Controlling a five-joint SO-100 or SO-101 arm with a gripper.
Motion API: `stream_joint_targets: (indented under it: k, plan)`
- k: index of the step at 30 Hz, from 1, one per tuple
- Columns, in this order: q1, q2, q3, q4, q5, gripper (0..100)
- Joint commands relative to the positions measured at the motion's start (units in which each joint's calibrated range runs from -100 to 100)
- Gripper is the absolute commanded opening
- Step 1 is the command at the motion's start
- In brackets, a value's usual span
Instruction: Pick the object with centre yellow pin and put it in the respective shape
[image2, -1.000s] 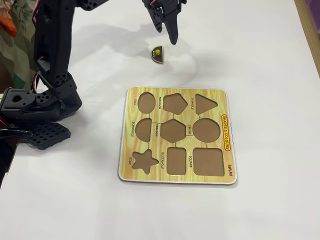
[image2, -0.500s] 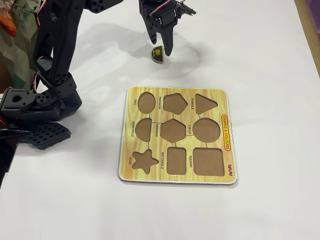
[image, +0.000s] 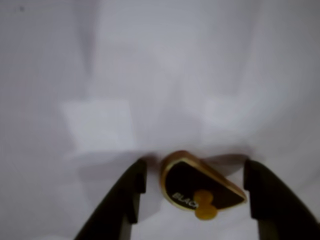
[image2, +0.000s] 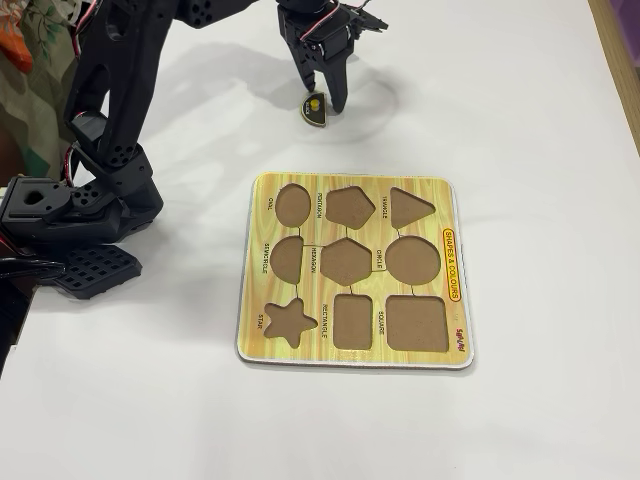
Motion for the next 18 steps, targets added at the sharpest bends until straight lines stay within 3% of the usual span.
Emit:
stream_joint_targets:
  k: [1,18]
  plan:
    - [0.31,-1.29,-1.53,0.34,0.52,22]
    - [1.58,-9.75,0.99,0.34,0.62,22]
